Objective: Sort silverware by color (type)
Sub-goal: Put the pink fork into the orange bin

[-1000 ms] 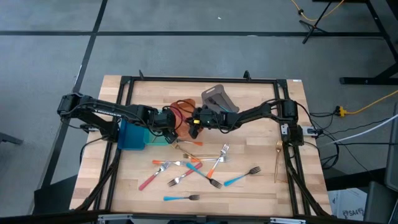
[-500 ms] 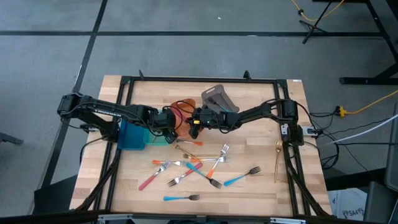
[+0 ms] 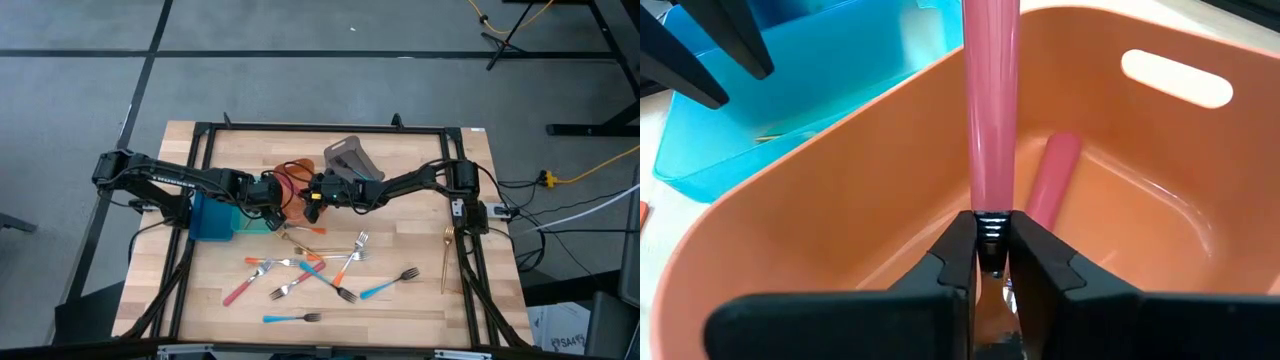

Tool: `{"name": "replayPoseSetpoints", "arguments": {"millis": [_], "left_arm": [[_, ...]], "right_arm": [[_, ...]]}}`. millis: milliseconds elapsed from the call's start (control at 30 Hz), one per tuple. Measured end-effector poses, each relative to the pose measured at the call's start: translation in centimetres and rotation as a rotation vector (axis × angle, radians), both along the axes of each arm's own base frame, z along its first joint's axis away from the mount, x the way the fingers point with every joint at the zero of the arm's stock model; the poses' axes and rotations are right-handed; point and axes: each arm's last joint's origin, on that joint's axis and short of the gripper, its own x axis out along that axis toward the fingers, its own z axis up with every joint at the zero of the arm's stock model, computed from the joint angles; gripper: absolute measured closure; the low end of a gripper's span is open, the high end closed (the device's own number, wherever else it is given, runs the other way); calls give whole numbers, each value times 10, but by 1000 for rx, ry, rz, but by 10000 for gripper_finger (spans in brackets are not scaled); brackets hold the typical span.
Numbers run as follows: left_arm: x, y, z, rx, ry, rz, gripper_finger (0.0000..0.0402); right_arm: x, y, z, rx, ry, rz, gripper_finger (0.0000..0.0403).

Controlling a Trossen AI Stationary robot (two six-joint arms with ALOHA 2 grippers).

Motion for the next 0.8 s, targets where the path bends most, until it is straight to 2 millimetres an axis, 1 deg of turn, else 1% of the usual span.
{"name": "replayPoseSetpoints", "arguments": {"millis": [433,667,800], "left_arm": [[0,0,0,0,0,1,322],[0,0,0,-1,0,2,322],[0,0,0,-1,0,2,322]], "right_arm": [[1,0,1,2,5,1,362],[14,-2,21,31,147,-24,362],[19,-4,32,27,203,-41,363]]}}
